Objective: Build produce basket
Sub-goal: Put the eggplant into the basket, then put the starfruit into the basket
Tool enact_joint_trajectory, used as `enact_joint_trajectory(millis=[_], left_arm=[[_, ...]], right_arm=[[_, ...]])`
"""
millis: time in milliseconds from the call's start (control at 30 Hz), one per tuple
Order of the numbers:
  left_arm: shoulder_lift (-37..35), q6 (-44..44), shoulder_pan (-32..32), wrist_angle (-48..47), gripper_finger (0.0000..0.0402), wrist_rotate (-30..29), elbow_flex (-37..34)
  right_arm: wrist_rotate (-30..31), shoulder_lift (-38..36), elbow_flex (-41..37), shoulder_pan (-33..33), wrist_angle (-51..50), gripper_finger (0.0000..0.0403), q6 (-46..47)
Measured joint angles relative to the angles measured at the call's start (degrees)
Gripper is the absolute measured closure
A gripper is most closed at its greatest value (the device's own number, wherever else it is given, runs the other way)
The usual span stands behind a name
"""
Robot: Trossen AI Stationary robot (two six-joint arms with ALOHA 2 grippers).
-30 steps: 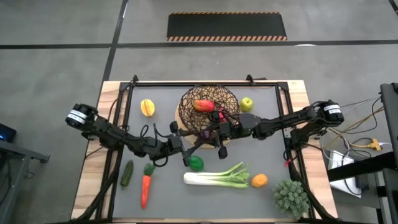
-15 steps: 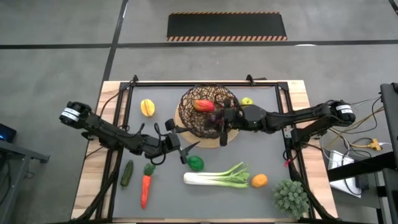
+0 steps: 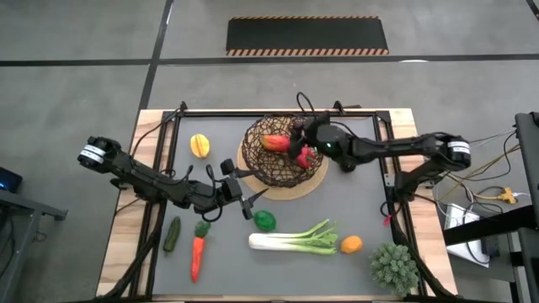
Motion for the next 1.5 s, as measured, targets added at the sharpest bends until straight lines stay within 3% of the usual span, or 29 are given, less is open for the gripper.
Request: enact_joint_trajectory(millis=[167, 400, 633, 933, 1367, 1500], left_arm=[[0.0, -0.02, -0.02, 0.01, 0.014, 0.02, -0.15], [0.0, -0.04, 0.01, 0.05, 0.014, 0.02, -0.17], [0.0, -1.03, -0.02, 0.39, 0.014, 0.04, -0.17], [0.56, -11.96, -1.82, 0.51, 0.014, 0.28, -0.17], [1.2, -15.45, -1.79, 0.45, 0.014, 0.29, -0.17], [1.22, -15.55, -1.79, -1.29, 0.014, 0.27, -0.22]], right_arm=[[0.02, 5.23, -0.04, -5.58, -0.27, 0.029, 5.11], [-0.02, 8.64, -0.04, -8.1, -0.01, 0.0261, 9.53], [-0.03, 9.61, -0.04, -8.93, -1.31, 0.0237, 11.21], [-0.01, 9.52, -0.02, -9.3, -1.72, 0.0181, 10.65], [-0.1, 9.45, 0.02, -10.26, -1.73, 0.0126, 9.37], [-3.43, 8.48, 0.02, -10.28, -1.81, 0.0119, 9.09]])
